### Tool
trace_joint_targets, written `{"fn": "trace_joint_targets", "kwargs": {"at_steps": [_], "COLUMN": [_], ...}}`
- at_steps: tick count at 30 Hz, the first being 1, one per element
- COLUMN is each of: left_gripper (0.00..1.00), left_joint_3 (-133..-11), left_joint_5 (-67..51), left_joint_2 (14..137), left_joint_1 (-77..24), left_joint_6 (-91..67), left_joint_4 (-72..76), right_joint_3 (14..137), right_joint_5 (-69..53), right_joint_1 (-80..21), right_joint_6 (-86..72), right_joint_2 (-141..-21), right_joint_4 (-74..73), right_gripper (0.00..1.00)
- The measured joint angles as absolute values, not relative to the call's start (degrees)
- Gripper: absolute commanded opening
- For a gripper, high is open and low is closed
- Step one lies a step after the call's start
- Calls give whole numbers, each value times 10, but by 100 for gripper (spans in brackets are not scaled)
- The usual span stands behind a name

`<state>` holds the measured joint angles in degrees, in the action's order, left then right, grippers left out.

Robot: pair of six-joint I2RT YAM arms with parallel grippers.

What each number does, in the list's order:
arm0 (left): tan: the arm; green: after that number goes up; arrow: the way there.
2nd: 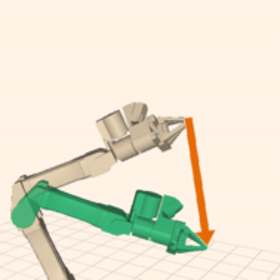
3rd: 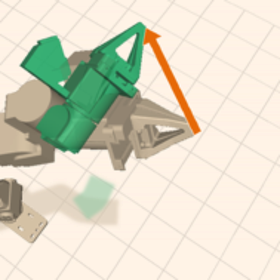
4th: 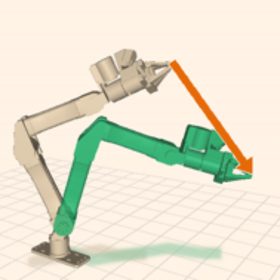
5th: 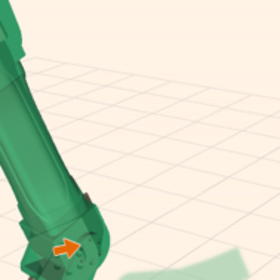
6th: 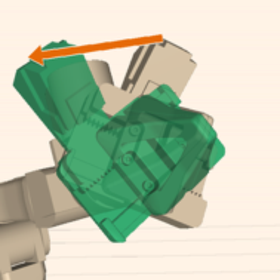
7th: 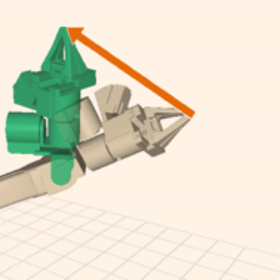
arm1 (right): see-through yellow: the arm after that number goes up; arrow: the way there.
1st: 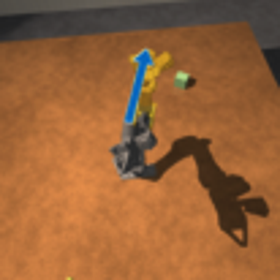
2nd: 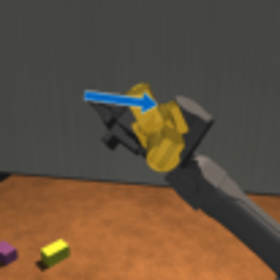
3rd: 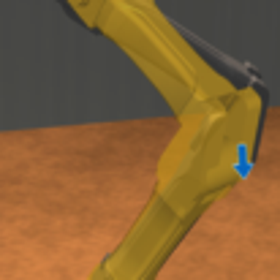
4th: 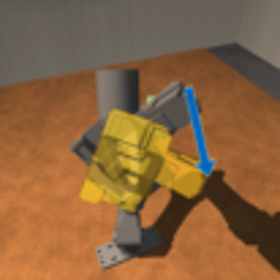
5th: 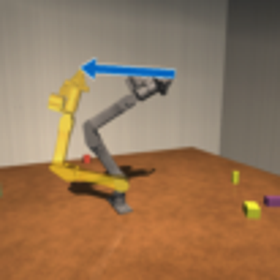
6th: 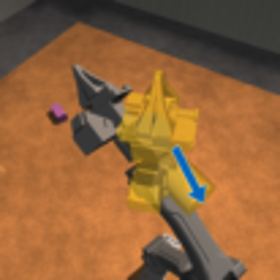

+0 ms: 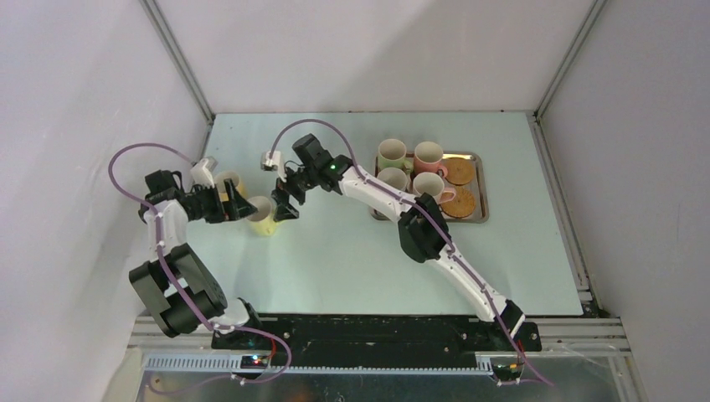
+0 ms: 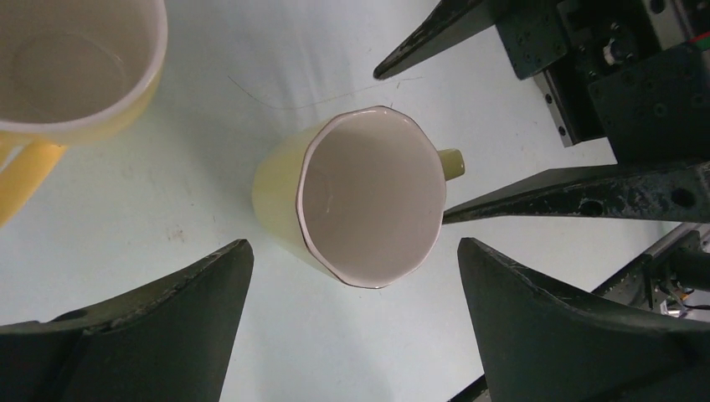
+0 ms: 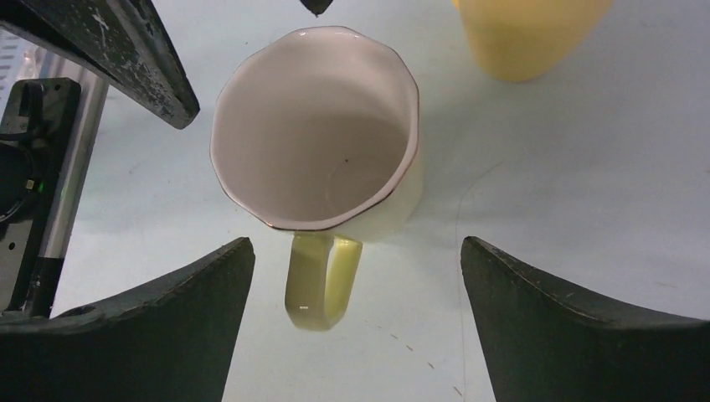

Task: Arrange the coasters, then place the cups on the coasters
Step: Pick up the cup at the center of the board.

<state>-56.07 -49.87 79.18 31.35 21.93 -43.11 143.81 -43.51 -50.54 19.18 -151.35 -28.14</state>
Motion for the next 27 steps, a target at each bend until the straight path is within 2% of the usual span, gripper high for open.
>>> {"fn": "trace_joint_targets", "kwargs": {"at_steps": [4,6,8,10,11,18,22,27], "left_gripper": [100,100,100,100,100,100,100,100], "left_joint_3": [-561,-561,-561,-561,-561,-560,-560,-560], "left_joint_5": [-498,-498,-498,-498,-498,-496,-490,-486], "left_joint_2": [792,792,792,791,791,769,750,715], "left_joint_1": [314,314,314,314,314,314,315,329], "left_joint_6": [214,213,213,212,210,209,209,211], "left_joint_4": [-421,-419,-418,-415,-414,-408,-408,-416], "right_joint_3": [1462,1464,1464,1465,1465,1466,1425,1214], "right_joint_5": [-452,-454,-453,-444,-442,-402,-364,-323], "right_joint_1": [-509,-514,-520,-527,-531,-547,-551,-535], "right_joint_6": [187,189,194,205,210,239,271,284], "right_joint_2": [-1537,-1541,-1542,-1542,-1542,-1533,-1476,-1270], "right_joint_4": [-279,-283,-290,-293,-298,-319,-393,-448], "right_gripper": [87,75,52,6,2,0,0,0]}}
